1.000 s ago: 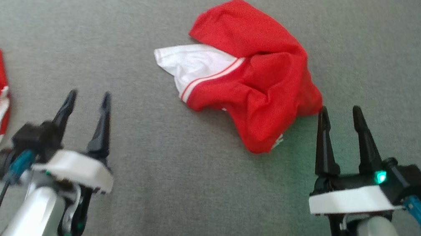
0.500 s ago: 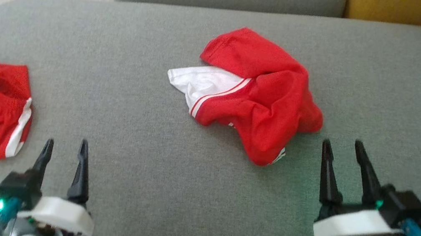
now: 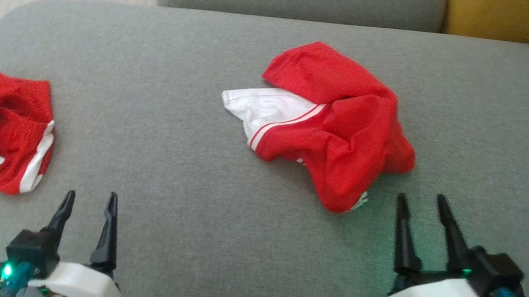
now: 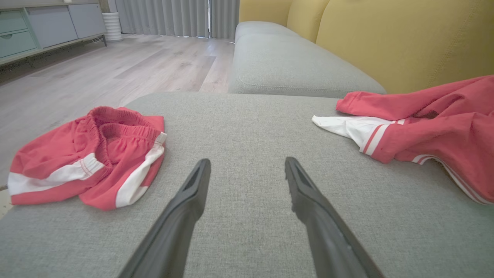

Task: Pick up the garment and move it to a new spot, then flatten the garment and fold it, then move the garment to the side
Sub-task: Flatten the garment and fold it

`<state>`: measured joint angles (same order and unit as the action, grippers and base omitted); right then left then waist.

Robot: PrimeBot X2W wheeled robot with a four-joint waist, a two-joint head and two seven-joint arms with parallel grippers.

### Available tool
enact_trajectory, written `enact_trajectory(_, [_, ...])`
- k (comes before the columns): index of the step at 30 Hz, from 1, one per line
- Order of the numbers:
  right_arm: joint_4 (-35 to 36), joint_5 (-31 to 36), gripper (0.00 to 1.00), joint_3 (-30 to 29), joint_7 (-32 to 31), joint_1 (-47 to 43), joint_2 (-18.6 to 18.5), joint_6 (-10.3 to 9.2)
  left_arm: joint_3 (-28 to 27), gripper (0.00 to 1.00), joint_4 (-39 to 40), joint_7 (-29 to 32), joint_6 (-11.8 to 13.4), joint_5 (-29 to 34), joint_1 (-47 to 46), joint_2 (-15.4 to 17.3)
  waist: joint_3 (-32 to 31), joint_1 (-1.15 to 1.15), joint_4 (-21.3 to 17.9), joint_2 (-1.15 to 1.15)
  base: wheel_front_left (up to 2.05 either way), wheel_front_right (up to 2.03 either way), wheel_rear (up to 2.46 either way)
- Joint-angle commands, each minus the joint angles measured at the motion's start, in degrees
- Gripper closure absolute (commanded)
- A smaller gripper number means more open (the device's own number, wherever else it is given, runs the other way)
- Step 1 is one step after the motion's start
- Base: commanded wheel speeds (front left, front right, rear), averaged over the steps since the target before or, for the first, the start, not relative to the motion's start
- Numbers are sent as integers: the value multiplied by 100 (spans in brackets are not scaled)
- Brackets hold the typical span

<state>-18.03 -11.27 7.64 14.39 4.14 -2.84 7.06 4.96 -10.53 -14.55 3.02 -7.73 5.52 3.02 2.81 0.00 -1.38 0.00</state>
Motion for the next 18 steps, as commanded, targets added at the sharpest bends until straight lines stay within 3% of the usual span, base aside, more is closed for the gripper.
enact_trajectory(1, [199, -12, 0, 276, 61, 290, -4, 43, -125, 0, 191, -45, -35, -28, -284, -9, 116, 0, 147, 0, 0, 0, 0])
enact_trajectory(9, [-112, 54, 0, 1208, -550, 1758, -4, 43, 461, 0, 184, -45, -56, -322, -558, -12, 500, 0, 909, 0, 0, 0, 0])
enact_trajectory(18, [-1410, -47, 0, 1855, -1747, 3568, -223, 43, 1137, 0, 152, -45, 26, -705, -915, -13, 934, 0, 1891, 0, 0, 0, 0])
